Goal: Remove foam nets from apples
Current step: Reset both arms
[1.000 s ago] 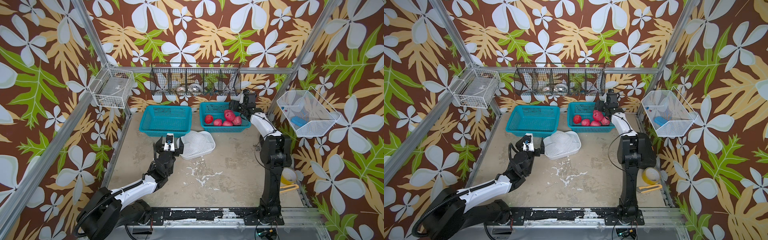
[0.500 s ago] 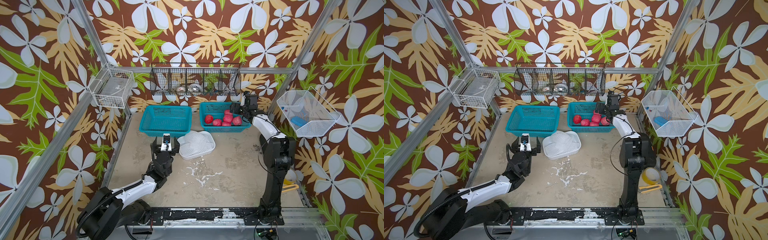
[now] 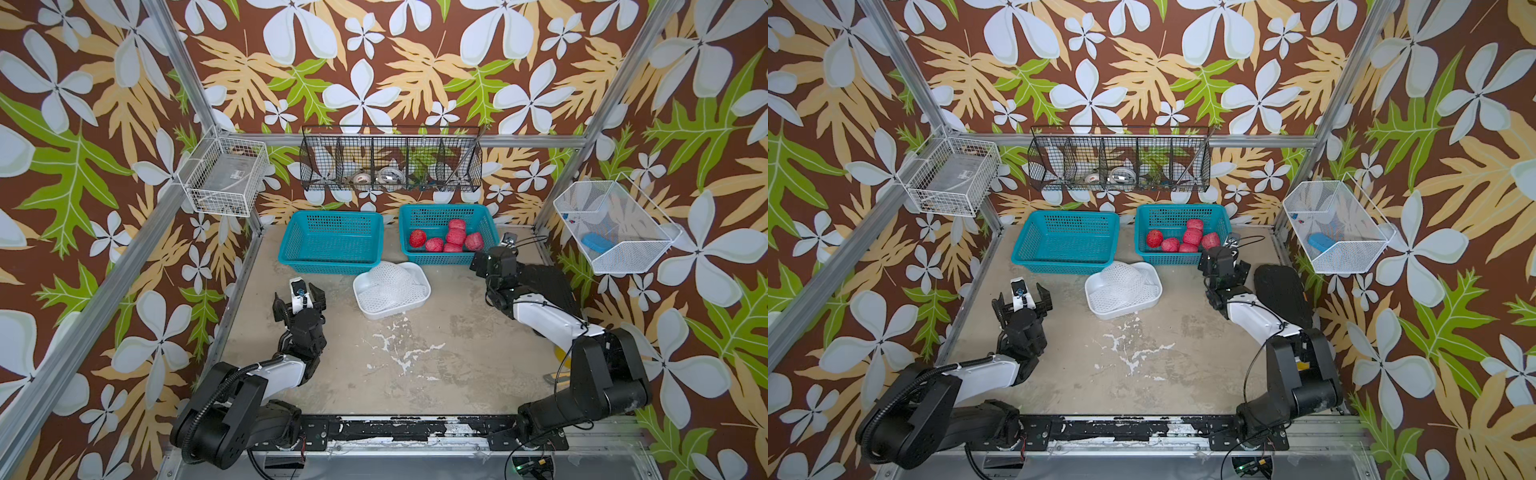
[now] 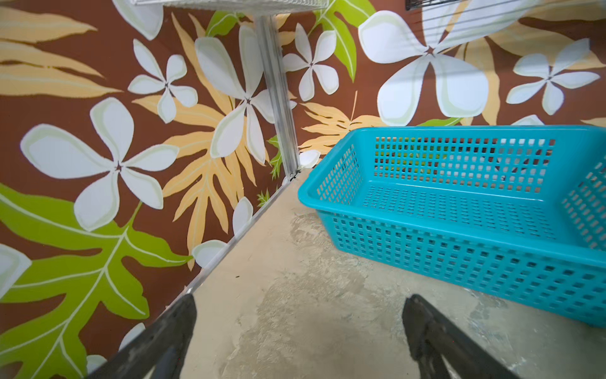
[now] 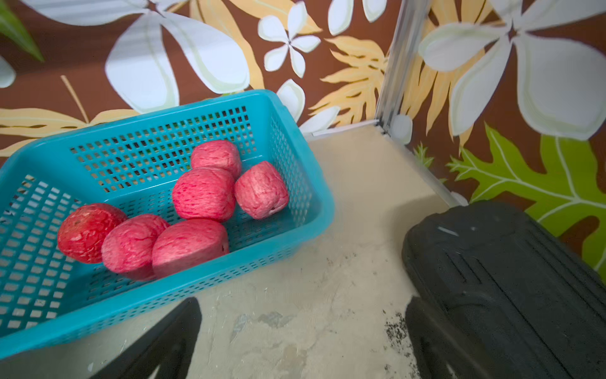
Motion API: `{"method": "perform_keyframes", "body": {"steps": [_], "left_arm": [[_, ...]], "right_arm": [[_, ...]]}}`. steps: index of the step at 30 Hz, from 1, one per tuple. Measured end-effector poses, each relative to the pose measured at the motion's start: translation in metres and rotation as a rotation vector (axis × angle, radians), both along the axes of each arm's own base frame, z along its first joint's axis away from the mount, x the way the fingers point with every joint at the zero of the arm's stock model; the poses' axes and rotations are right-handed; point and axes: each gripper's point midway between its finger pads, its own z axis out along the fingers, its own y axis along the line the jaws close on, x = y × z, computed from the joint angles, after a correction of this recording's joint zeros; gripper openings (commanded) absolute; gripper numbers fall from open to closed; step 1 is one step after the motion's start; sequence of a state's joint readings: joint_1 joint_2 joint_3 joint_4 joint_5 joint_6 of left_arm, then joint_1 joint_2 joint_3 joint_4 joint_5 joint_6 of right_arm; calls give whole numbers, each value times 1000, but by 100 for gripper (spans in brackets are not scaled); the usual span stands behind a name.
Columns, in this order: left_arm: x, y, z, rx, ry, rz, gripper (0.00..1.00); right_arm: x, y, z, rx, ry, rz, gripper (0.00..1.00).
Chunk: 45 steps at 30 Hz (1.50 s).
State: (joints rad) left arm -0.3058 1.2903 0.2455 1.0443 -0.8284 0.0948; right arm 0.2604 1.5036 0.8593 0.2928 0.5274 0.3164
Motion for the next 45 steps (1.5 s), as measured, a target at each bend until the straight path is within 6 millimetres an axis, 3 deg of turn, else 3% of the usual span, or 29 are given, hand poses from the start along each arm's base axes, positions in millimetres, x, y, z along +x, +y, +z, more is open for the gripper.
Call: {"method": "perform_keyframes", "body": {"steps": [4, 5, 6, 7, 9, 15, 22, 24, 28, 37, 45], "left_arm": [[1, 18, -16, -65, 5, 30, 100], [3, 19, -21, -77, 9, 26, 100], [5, 17, -26, -87, 15, 12, 100], [7, 16, -32, -94, 25, 1, 100], [11, 13, -42, -97, 54, -22, 100], [13, 7, -38, -120, 20, -68, 100], [-18, -3, -51, -124, -16, -184, 100], [-18, -8, -54, -103, -4, -213, 100], [-6, -15, -33, -113, -79, -243, 100], [9, 3, -31, -168, -76, -208, 100], [10, 0, -36, -190, -62, -227, 100]], "right_arm": [[-17, -10, -6, -123, 12, -54, 98], [-21, -14, -4, -138, 8, -67, 87], [-24, -15, -2, -150, 1, -66, 90], [-30, -16, -1, -147, -11, -62, 100], [-44, -15, -3, -143, -31, -25, 100], [-77, -20, -4, -134, -117, 40, 100], [-85, -55, -23, -160, -111, -81, 100], [-90, -60, -32, -171, -97, -104, 99], [-92, -67, -34, -167, -104, -136, 100], [-96, -73, -59, -141, -84, -124, 99], [-74, -68, -68, -150, -70, -51, 100]]}}
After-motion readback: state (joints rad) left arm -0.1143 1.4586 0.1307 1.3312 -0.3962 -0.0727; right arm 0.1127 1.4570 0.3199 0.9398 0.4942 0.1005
